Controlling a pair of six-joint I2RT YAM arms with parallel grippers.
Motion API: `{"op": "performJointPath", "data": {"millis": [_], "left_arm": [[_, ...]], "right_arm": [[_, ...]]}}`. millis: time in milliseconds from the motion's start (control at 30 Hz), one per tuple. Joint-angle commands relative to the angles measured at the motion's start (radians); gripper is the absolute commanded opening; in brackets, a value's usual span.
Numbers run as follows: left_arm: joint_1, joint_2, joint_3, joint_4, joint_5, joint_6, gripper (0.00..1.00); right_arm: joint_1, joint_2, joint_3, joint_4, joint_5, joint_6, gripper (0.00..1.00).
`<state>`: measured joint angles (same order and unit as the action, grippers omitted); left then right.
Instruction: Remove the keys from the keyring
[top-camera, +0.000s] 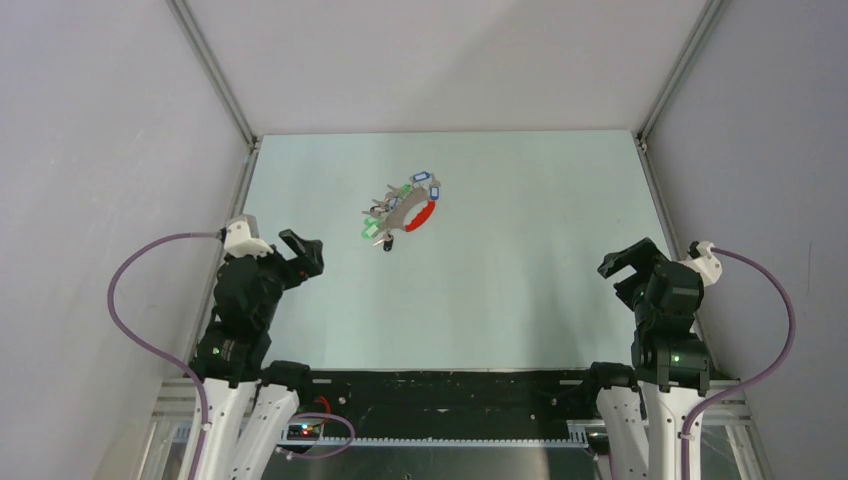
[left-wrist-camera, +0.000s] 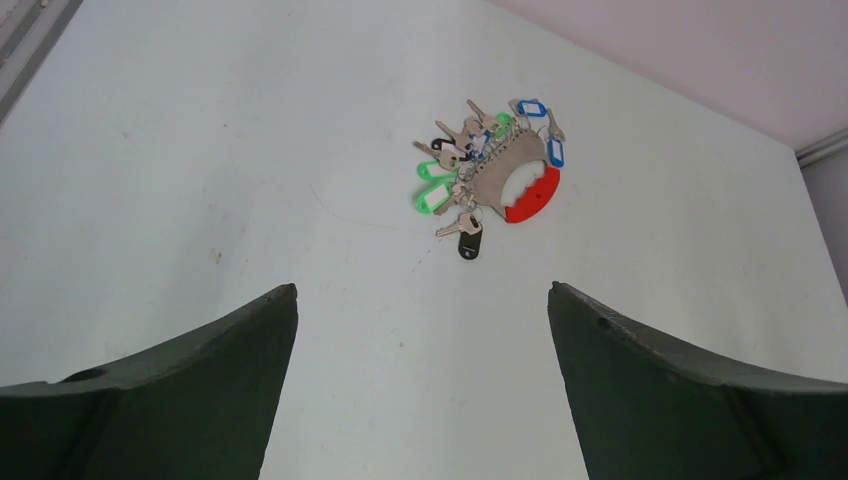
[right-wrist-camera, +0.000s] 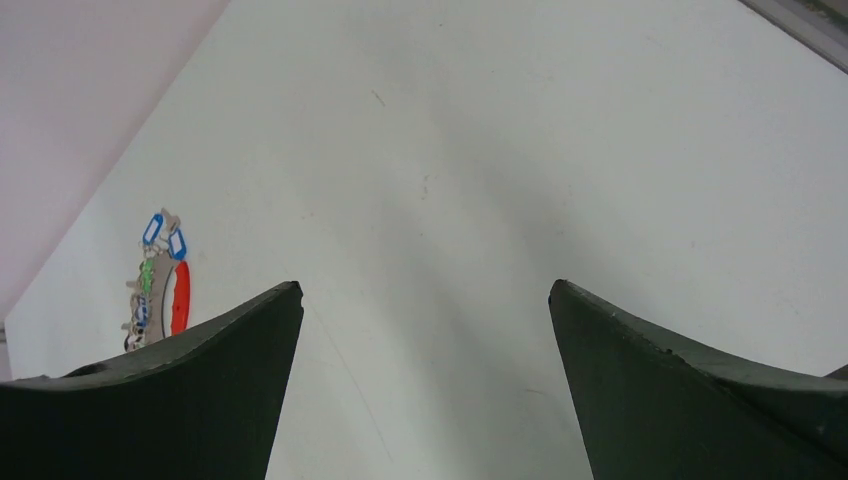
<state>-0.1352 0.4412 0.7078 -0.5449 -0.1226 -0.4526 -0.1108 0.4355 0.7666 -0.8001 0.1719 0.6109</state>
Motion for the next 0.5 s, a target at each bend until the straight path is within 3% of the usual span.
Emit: {"op": "performJointPath", "data": {"millis": [0,300,467], "left_arm": [[0.005,-0.003,-0.01,0.03,-0.017,0.003,0.98],[0.005,0.118,-0.004,0.021,0.091,0.134,0.98],[-0.055,0.3,0.085,0.02,0.13,0.068,0.98]], "right_arm": [[-0.003,0.005,0.007,0.011,0.066,0.038,1.0],[-0.003,0.064,-0.02,0.072,0.076,0.03,1.0],[0.009,0.11,-0.021,0.096,0.054,0.051,1.0]]}}
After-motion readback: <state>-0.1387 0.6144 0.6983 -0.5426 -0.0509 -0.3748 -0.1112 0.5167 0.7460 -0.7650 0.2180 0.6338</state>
